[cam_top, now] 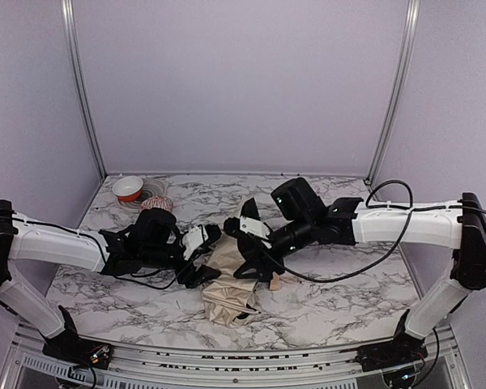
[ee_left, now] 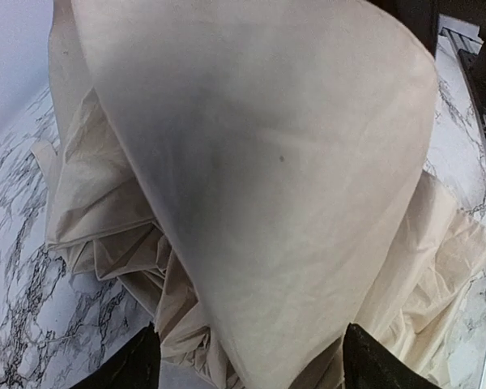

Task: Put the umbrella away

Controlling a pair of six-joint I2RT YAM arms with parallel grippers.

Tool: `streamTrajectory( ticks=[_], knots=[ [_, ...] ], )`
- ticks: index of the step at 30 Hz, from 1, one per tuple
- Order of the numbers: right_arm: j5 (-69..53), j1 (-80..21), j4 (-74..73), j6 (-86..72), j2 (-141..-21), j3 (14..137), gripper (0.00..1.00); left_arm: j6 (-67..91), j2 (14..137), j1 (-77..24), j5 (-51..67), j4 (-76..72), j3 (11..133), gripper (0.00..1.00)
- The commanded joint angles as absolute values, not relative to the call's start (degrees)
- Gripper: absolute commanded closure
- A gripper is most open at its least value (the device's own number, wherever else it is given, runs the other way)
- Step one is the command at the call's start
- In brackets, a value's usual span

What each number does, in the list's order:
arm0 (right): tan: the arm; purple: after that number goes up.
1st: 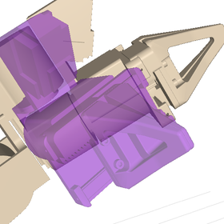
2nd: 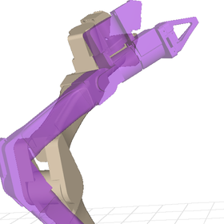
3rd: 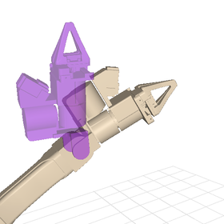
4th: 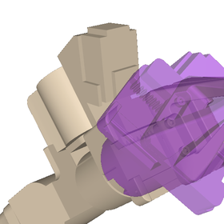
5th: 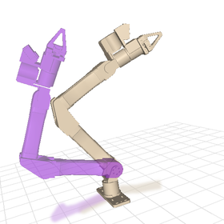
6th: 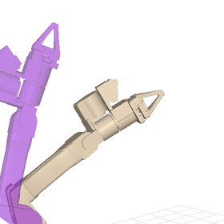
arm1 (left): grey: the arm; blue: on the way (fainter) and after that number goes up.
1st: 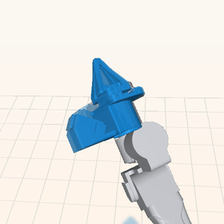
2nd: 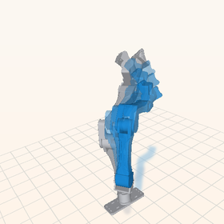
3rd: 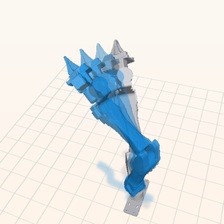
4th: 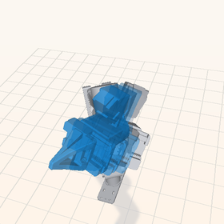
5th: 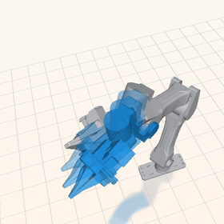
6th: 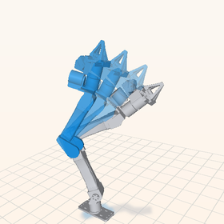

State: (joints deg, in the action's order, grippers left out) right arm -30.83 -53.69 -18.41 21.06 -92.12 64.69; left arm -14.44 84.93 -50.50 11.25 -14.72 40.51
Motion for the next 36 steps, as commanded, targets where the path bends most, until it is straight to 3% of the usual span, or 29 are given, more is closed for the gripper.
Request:
streamTrajectory(
  ticks=[1,5,8,14,18,19,21,25,26,31,36],
  knots=[
    [-34.6,-46.7,-16.5,17.3,-87.9,66.3,0.41,-13.1,85.4,-50.4,16.3,-19.5,44.7,0.22],
    [-31.0,-40.9,-11.3,10.4,-87.8,65.9,0.39,-13.8,86.8,-50.2,17.1,-20.6,47.0,0.21],
    [-29.1,-38.2,-12.0,7.8,-91.0,66.8,0.46,-13.4,87.8,-49.5,18.8,-20.6,49.5,0.21],
    [-35.7,-37.6,-8.4,4.0,-99.1,67.8,0.49,-8.9,91.7,-47.4,19.2,-19.6,57.1,0.09],
    [-39.5,-37.5,-0.7,-0.4,-101.1,66.2,0.56,-2.6,98.6,-44.4,23.3,-13.1,65.9,0.12],
    [-39.5,-37.5,0.5,-0.8,-101.5,66.0,0.63,-1.5,100.9,-43.8,24.3,-10.1,68.9,0.17],
    [-40.5,-37.6,3.5,-1.9,-102.2,65.4,0.78,-1.0,105.5,-43.4,26.9,-2.2,75.6,0.38],
    [-43.8,-37.6,12.1,-6.6,-105.1,64.4,0.94,0.6,106.3,-44.1,29.5,-1.0,78.2,0.95],
    [-44.0,-37.6,13.7,-7.8,-106.1,64.5,0.96,-0.2,105.0,-45.2,27.7,-1.5,77.7,1.00],
    [-45.4,-37.7,20.4,-14.1,-111.1,65.8,1.00,-10.6,96.2,-52.9,12.0,-5.6,72.0,1.00],
    [-48.8,-39.4,22.8,-16.2,-117.4,68.4,0.99,-11.8,95.2,-55.6,11.9,-6.8,70.5,1.00]
  ],
)
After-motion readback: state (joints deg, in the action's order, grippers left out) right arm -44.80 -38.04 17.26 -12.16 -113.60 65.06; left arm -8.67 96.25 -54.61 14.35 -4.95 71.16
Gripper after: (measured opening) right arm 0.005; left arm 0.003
